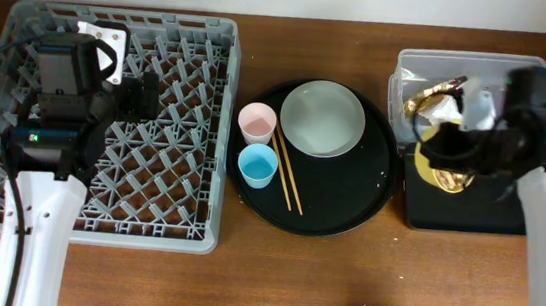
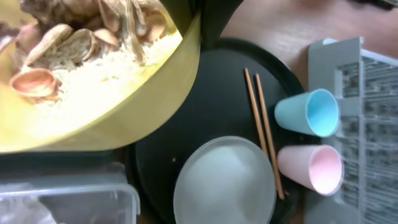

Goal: Sort waste into correct bins and load items into the dishwasher rack
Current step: 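Tip the yellow bowl over the black tray to dump scraps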

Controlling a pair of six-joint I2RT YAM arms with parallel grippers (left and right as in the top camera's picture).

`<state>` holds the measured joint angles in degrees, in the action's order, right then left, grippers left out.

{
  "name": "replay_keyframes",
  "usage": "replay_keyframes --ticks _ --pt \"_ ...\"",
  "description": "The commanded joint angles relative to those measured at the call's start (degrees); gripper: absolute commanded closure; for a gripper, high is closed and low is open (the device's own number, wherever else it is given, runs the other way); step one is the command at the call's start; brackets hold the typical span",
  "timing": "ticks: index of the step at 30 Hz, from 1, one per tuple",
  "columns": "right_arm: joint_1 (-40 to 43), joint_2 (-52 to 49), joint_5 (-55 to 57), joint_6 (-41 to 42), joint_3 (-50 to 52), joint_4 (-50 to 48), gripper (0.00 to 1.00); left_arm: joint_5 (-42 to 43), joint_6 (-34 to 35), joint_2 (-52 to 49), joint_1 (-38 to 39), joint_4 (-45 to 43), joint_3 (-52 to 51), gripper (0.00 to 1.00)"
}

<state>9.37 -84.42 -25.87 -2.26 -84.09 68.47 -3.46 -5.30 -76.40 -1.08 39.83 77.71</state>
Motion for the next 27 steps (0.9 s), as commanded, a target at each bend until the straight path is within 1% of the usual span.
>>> replay_keyframes --ticks 1,3,6,8,10,13,18,22,27 --pt "8.79 -0.72 -16.04 -8.07 7.02 -4.74 0.96 -0.44 0.55 0.13 0.17 -0.04 0.98 0.01" --pt "13.9 -1.64 -21.94 -8.09 12.09 -10.05 0.96 -0.44 0.55 0.13 0.17 -0.04 0.98 0.01" --pt "18.21 -4.17 -28.92 -8.04 17.49 -17.05 0.96 -0.44 0.55 0.13 0.17 -0.04 0.98 0.01" --pt "21.03 -7.87 -36.0 -8.04 20.96 -22.84 0.96 -0.44 0.57 0.13 0.17 -0.04 0.98 0.01" --pt "22.71 -11.61 -41.88 -8.07 22.03 -26.47 0.96 -0.44 0.55 0.13 0.17 -0.04 0.98 0.01" --pt "24.39 -16.55 -50.25 -8.48 22.05 -29.16 0.96 -0.44 0.55 0.13 0.17 -0.04 0.98 0.01" --pt "26.58 -18.84 -63.06 -7.61 22.05 -30.08 0.96 -0.44 0.57 0.13 0.17 -0.04 0.98 0.01" --pt "29.2 -18.82 -63.08 -1.51 22.05 -29.51 0.96 -0.44 0.55 0.13 0.17 -0.04 0.98 0.01" --pt "31.06 -18.82 -63.08 3.13 22.05 -29.29 0.96 -0.44 0.55 0.13 0.17 -0.04 0.98 0.01"
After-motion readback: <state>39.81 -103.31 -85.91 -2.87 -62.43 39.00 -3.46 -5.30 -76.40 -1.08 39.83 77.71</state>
